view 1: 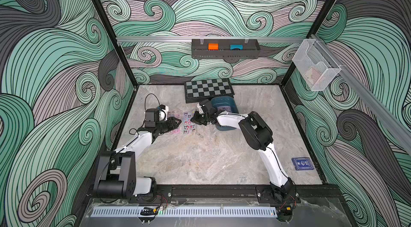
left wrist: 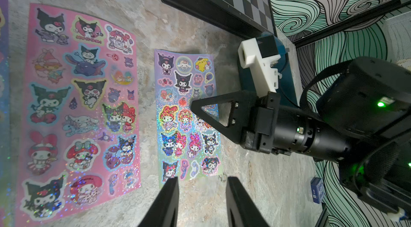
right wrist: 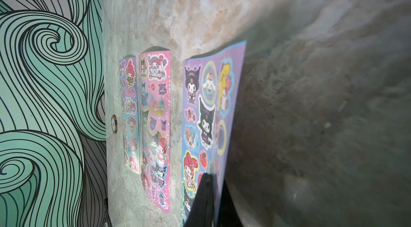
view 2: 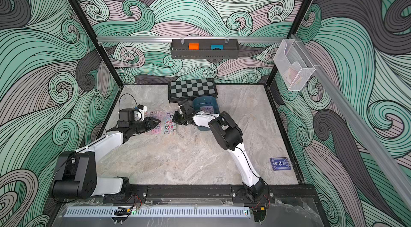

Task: Take the stickers out of the storage box
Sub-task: Place the sticker at the center of the board.

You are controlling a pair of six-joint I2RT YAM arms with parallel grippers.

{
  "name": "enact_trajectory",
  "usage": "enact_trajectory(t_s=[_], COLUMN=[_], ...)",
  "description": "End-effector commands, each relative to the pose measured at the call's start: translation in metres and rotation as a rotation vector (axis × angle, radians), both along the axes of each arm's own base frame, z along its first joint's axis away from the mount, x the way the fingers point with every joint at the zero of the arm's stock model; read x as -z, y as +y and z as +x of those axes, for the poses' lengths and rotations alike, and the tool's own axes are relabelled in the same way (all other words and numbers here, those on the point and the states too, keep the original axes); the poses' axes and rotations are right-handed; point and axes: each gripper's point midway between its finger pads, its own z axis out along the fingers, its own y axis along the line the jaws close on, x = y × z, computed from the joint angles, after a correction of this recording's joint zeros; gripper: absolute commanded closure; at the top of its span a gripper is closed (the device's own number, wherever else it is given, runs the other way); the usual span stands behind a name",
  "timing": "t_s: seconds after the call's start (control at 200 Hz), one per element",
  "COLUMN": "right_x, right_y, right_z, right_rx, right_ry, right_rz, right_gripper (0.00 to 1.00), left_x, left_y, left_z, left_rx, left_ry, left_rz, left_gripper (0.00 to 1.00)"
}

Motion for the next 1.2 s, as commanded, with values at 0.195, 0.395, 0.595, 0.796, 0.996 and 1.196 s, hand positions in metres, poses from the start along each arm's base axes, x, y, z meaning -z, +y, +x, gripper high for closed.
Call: enact_trajectory(t_s=[0.195, 0.395, 0.595, 0.796, 0.996, 1.196], right_x=[0.007, 0.009, 0.012, 0.012, 0.014, 0.013], right_y=[0.006, 0.010, 0.012, 0.013, 0.015, 0.012], right_z=[0.005, 0.004, 0.003, 0.003, 0.003, 0.003], right_rx=[0.008, -0.005, -0.003, -0.006, -0.021, -0.018], right_ry=[-0.004, 0.004, 0.007, 0.005, 0.017, 0.009], right_rz=[-0.002, 0.002, 0.006, 0.003, -0.011, -0.027], right_gripper=[0.92, 0.87, 0.87, 0.86, 0.85, 0.84], left_x=[-0.002, -0.002, -0.001, -0.001, -0.001, -0.002], left_y=[-0.003, -0.003, -0.004, -0.004, -0.004, -0.004], left_z=[-0.002, -0.002, -0.002, -0.002, -0.002, -0.003], left_rx=[0.021, 0.022, 0.025, 0.024, 0.027, 0.029], left_ry=[-0.017, -0.017, -0.015, -0.012, -0.014, -0.016], left_rz=[-0.008, -0.007, -0.010, -0.011, -0.012, -0.012], left_gripper=[0.60, 0.60, 0.60, 0.60, 0.60, 0.60])
